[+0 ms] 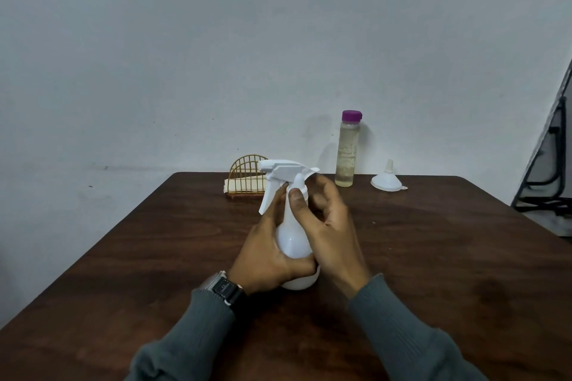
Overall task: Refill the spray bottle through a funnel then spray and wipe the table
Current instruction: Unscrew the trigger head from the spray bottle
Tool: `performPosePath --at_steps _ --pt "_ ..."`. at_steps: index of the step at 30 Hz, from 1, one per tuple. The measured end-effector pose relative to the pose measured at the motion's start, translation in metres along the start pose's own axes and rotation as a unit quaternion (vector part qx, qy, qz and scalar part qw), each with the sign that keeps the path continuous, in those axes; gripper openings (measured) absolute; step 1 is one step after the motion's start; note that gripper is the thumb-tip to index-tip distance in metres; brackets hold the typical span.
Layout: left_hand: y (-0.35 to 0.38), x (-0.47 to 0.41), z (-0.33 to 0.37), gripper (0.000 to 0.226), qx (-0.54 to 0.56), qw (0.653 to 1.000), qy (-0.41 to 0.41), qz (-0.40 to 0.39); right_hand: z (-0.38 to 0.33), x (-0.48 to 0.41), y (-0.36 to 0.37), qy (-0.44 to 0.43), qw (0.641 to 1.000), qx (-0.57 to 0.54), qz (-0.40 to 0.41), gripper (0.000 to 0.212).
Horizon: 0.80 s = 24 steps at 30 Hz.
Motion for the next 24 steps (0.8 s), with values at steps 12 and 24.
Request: performPosePath --at_steps 12,24 --pt "0.000 -0.004 -0.013 0.086 0.007 1.000 -0.014 0.014 -0.008 -0.002 -0.004 -0.018 1.000 0.002 0.021 0.018" --pt "0.000 -0.001 -0.001 0.098 0.010 1.000 0.015 0.008 -0.010 -0.007 -0.015 -0.073 0.991 0.081 0.083 0.019"
Point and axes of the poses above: each hand's wrist, its own x-axis away from the middle knuckle, its own y-axis out of the palm, z = x × y, the point moved 8 cm from there along -x, towards the middle knuckle, and after that the axes turned 14 degrees about -y, right-handed, at the moved point
